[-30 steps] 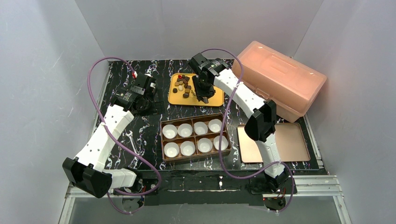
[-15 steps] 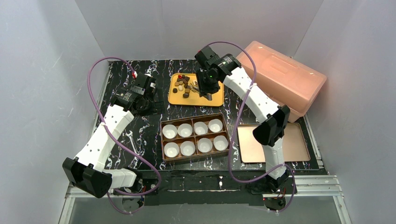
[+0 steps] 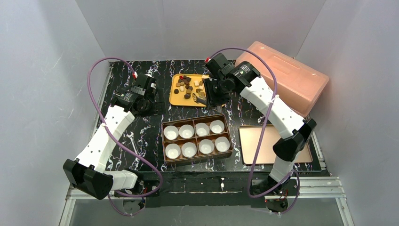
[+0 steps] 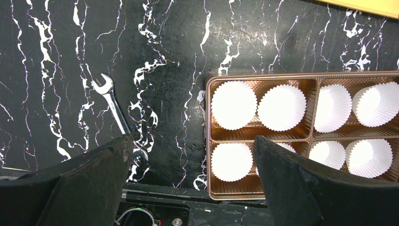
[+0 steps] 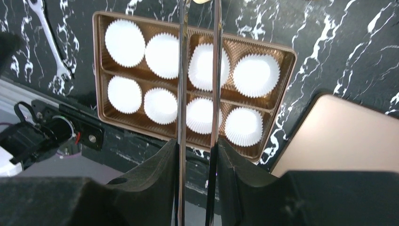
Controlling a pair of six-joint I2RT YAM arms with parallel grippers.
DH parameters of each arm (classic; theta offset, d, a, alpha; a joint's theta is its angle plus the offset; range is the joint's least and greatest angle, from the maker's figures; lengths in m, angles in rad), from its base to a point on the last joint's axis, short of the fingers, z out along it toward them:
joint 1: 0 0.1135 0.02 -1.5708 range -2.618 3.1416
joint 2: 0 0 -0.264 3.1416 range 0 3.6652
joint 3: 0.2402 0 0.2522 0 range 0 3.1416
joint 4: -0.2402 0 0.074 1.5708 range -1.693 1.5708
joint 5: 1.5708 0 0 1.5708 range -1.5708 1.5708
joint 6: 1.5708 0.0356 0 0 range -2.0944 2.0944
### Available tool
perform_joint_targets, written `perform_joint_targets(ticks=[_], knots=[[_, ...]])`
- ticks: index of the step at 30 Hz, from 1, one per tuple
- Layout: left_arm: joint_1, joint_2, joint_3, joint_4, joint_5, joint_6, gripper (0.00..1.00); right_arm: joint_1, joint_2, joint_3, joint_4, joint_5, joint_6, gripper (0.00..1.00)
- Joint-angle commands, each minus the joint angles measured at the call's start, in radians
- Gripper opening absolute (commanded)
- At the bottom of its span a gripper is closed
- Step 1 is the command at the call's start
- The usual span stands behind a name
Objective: Pack the chocolate
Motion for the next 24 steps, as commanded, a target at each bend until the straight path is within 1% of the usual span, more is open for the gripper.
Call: perform_joint_targets(ticks=[1,7,11,15,18,24], knots=[[0.007,-0.021,-0.014,-0.022,-0.009,0.002,0.99,0.036,-0.099,-0.062,0.004,-0.017,0.019,0.33],[0.007,-0.026,-0.016,-0.035,-0.022,-0.001,1.00,0.086,-0.173,-0.182,0.027,-0.024,0.043,0.33],[0.007,-0.031,-0.002,-0.053,-0.043,-0.003,1.00,0.120,-0.181,-0.218,0.050,-0.031,0.055,0.33],[0.009,-0.036,0.017,-0.087,-0.078,-0.020,1.00,0.146,-0.153,-0.191,0.073,-0.032,0.056,0.33],[0.009,-0.050,0.034,-0.118,-0.130,-0.042,0.99,0.168,-0.106,-0.147,0.085,-0.037,0.054,0.33],[0.009,-0.112,0.093,-0.179,-0.200,-0.074,0.99,0.219,-0.011,-0.081,0.109,-0.052,0.050,0.32]])
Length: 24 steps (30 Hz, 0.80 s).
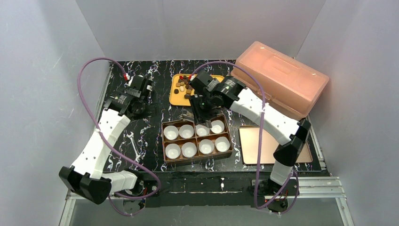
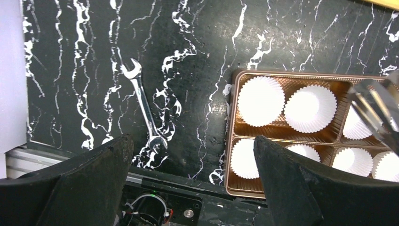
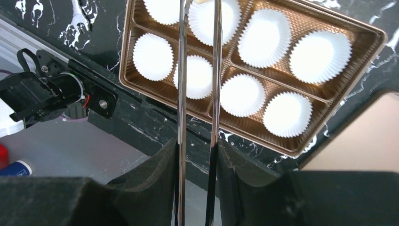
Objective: Pack the chocolate
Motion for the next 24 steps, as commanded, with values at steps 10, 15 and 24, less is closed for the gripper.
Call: perform_joint_targets(ticks=[10,15,24], knots=[[0.006,-0.129,0.131,-0.129,-0.126,-0.029,1.00,0.098,0.208,0.186,0.060,-0.049,-0.012,0.32],[0.006,-0.142,0.127,-0.135,-0.126,-0.024,0.99,0.114,0.242,0.207,0.040,-0.029,-0.014,0.33],[0.006,-0.149,0.110,-0.125,-0.118,-0.024,1.00,0.123,0.242,0.179,0.044,-0.029,-0.011,0.37]])
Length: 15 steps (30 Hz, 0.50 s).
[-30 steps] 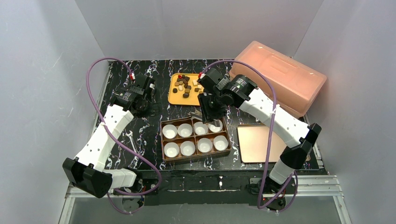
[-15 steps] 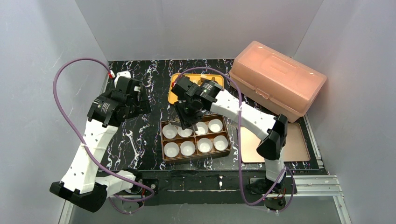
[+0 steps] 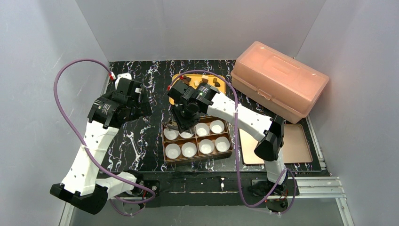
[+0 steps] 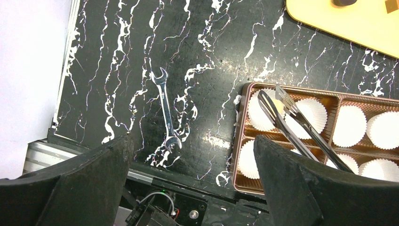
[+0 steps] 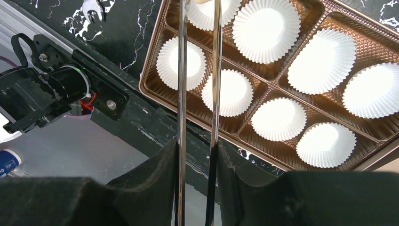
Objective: Pack the chocolate
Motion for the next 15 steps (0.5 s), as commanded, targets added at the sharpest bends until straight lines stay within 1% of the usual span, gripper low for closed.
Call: perform_joint_targets(ticks=[1,8,10,15], knots=[[0.007,-0.027,-0.007,-0.016,-0.027,-0.003,1.00,0.008,-0.006,0.022,0.011,-0.001,-0.007,0.37],[0.006,-0.028,-0.015,-0.009,-0.028,0.001,1.00,0.009,-0.002,0.023,0.008,-0.002,-0.007,0.42],[0.006,-0.028,-0.017,-0.006,-0.027,0.001,0.99,0.011,-0.001,0.024,0.008,-0.002,-0.007,0.45],[0.008,-0.030,-0.020,-0.003,-0.025,0.001,0.99,0.011,-0.007,0.026,0.007,-0.002,-0.007,0.49]])
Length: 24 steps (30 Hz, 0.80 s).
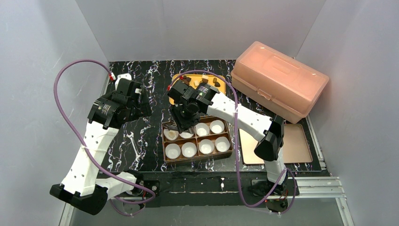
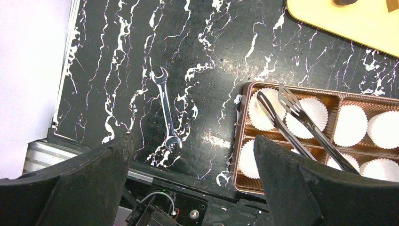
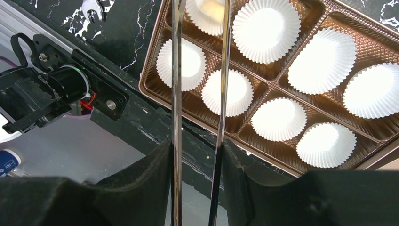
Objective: Pack the chocolate
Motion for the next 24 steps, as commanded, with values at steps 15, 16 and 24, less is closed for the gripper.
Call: perform_joint_targets(ticks=[15,16,24], knots=[[0.008,-0.008,0.019,0.016,0.001,0.009,1.00,-0.078,-0.066,0.099,-0.039,0.089,-0.044,0.48],[0.008,-0.006,0.019,0.019,0.007,0.010,1.00,-0.092,-0.073,0.090,-0.037,0.094,-0.047,0.48],[0.008,0.017,0.017,0.039,0.037,0.014,1.00,-0.193,-0.101,0.048,-0.023,0.129,-0.070,0.48]])
